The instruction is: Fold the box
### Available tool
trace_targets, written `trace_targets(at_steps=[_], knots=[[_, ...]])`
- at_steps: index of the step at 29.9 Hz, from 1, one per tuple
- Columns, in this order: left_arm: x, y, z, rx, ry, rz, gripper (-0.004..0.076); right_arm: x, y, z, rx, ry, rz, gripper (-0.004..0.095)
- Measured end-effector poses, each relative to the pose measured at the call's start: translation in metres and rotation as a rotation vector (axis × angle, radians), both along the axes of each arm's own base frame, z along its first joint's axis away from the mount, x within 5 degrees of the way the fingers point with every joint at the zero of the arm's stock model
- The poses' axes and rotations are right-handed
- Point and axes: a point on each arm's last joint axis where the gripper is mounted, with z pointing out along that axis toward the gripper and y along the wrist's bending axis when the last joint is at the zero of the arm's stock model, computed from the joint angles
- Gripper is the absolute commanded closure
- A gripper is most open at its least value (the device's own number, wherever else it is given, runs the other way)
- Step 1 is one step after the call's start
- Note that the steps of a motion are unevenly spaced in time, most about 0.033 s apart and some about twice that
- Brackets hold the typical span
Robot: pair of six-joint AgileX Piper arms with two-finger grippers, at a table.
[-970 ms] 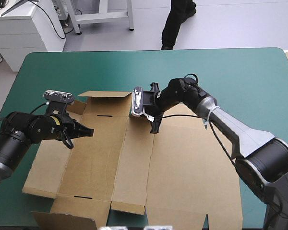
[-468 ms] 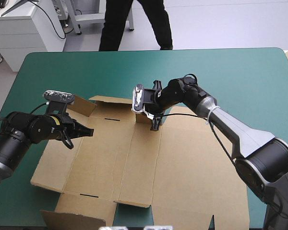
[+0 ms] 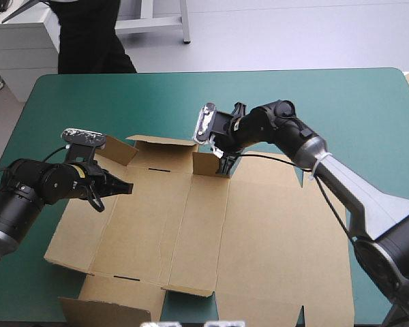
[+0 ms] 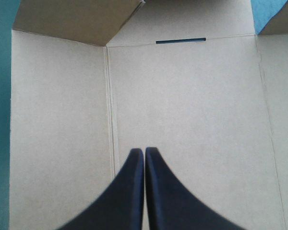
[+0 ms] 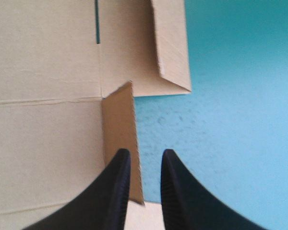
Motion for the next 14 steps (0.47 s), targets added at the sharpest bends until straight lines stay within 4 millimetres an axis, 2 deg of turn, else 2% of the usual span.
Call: trace_targets(at_steps=[2, 11, 14], knots=[[0.0, 0.0, 0.0, 0.001, 0.0, 0.0, 0.0731, -0.001, -0.014, 0.012, 0.006, -0.005, -0.059, 0.0925], [-0.001, 0.0, 0.0, 0.003, 0.009, 0.0, 0.0731, -0.006, -0.103, 0.05, 0.063, 0.097, -0.418, 0.0922], [-0.001, 0.0, -0.001, 0.006, 0.018, 0.0, 0.0731, -0.016, -0.132, 0.06, 0.098, 0.105, -0.526, 0.0922]])
